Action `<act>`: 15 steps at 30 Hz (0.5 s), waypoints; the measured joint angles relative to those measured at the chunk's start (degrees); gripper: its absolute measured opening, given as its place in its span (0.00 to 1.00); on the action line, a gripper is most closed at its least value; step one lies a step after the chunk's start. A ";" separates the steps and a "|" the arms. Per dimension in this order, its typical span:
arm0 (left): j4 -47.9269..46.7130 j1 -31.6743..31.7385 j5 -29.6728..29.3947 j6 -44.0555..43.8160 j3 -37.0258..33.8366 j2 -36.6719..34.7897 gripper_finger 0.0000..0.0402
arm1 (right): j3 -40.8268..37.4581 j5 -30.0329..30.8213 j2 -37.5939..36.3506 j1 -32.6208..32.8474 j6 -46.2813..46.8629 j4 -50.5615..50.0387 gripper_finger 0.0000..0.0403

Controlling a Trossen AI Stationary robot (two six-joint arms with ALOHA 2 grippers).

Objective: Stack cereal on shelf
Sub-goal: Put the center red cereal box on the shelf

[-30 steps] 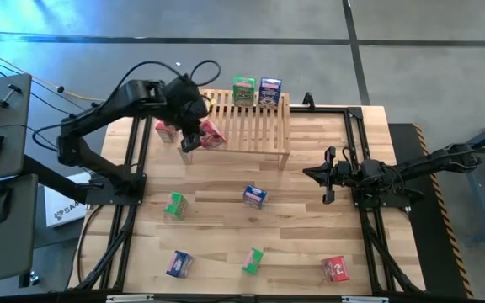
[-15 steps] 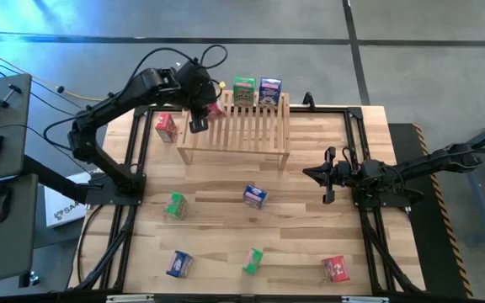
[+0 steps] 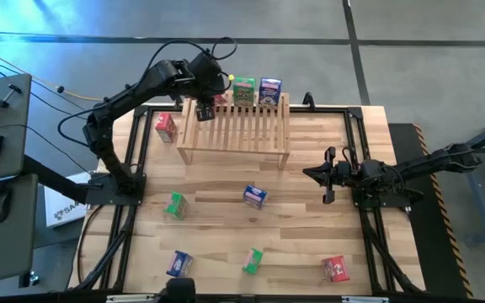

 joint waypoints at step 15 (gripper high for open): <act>1.97 -0.22 -3.58 1.52 0.07 -0.37 0.54 | 0.00 0.00 0.01 -0.02 0.00 -0.01 0.00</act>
